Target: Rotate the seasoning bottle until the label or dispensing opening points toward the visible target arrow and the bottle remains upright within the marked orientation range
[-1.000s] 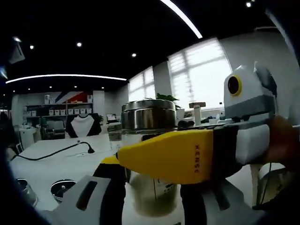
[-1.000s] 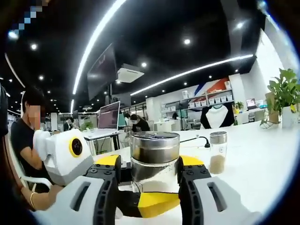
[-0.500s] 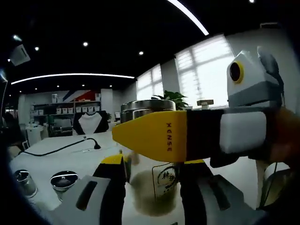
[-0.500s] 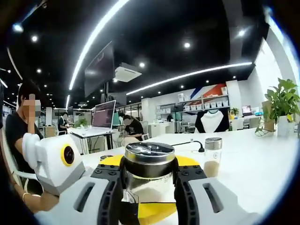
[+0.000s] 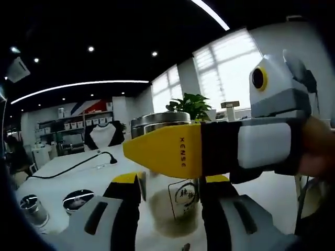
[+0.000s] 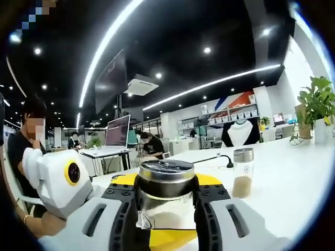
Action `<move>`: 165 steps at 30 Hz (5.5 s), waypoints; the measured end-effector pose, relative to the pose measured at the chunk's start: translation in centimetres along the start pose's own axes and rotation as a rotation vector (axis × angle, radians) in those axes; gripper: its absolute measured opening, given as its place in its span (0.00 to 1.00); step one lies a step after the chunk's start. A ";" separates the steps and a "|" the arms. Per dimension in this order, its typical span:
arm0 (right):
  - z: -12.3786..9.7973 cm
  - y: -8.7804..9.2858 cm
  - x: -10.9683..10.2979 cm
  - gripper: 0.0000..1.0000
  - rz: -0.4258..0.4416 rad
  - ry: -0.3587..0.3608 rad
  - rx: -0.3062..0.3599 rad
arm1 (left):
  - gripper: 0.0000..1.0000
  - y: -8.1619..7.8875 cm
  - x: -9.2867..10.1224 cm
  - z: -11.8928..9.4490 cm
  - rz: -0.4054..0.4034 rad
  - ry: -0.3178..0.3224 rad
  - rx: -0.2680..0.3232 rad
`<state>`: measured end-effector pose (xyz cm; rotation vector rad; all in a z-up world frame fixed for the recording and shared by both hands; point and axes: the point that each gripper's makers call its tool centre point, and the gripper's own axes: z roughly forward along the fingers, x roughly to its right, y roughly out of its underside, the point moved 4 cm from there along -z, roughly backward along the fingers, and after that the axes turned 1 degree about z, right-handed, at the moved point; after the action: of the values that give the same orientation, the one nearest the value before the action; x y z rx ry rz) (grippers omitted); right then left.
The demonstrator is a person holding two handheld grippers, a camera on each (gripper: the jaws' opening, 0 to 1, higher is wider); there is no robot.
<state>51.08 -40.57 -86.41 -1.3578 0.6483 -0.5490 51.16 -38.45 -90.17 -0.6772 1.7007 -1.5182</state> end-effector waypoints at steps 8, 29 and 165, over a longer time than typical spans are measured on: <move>0.5 0.1 0.9 0.38 -0.009 0.017 0.015 | 0.47 1.4 -0.6 -0.7 -0.024 -0.009 -0.026; 1.9 1.8 1.6 0.38 -0.031 0.020 -0.016 | 0.47 2.4 -1.1 -1.7 0.003 -0.034 -0.072; 8.6 -0.4 16.9 0.52 -0.133 0.160 -0.151 | 0.92 -2.7 -3.4 -2.8 -0.078 0.106 0.008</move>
<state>69.11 -46.37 -86.99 -1.5175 0.7442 -0.7331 50.62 -34.52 -86.82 -0.6766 1.7633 -1.6398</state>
